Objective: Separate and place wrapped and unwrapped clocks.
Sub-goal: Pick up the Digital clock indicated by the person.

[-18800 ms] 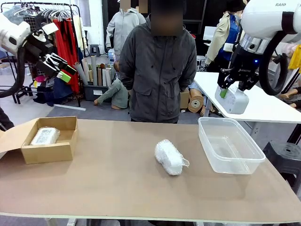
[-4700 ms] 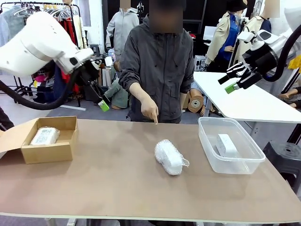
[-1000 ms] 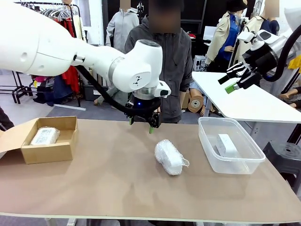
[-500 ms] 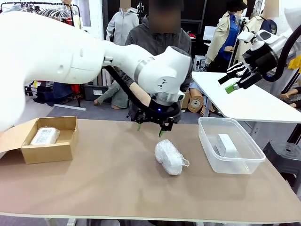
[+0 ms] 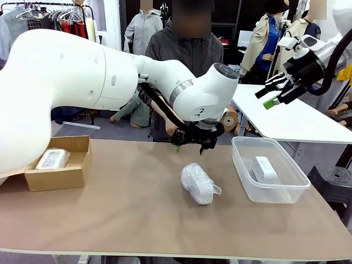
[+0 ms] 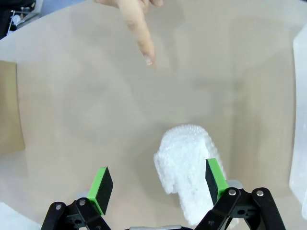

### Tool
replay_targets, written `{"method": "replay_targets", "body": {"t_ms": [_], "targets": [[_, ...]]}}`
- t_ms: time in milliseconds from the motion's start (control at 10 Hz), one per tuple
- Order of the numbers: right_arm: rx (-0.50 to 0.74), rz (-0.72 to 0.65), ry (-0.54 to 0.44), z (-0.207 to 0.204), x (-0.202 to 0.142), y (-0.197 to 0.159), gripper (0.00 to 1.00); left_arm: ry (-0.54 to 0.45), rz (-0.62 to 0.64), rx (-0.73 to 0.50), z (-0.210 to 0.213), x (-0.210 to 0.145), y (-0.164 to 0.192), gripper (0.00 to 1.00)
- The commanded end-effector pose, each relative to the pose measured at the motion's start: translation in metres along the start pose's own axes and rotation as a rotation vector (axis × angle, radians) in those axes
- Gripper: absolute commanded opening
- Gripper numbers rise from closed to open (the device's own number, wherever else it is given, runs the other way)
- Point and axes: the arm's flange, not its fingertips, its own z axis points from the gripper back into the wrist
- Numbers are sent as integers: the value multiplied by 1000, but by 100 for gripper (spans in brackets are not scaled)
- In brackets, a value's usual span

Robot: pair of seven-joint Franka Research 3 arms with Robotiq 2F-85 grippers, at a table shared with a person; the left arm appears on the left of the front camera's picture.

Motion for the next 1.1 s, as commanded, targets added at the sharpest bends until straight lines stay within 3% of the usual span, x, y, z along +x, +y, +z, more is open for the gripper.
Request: {"method": "replay_targets", "body": {"t_ms": [0,200,300,700,800,1000], "targets": [[1,25,9,1,0,1,100,-26,113,22,-6,-8,4,100],[1,25,9,1,0,1,100,-41,62,50,-8,-14,6,100],[1,25,9,1,0,1,100,0,88,12,-7,-2,1,100],[1,25,9,1,0,1,100,-1,87,17,-7,-3,-1,100],[1,25,9,1,0,1,100,60,228,26,-8,-2,0,100],[1,25,9,1,0,1,100,85,324,24,-11,-4,-2,100]]}}
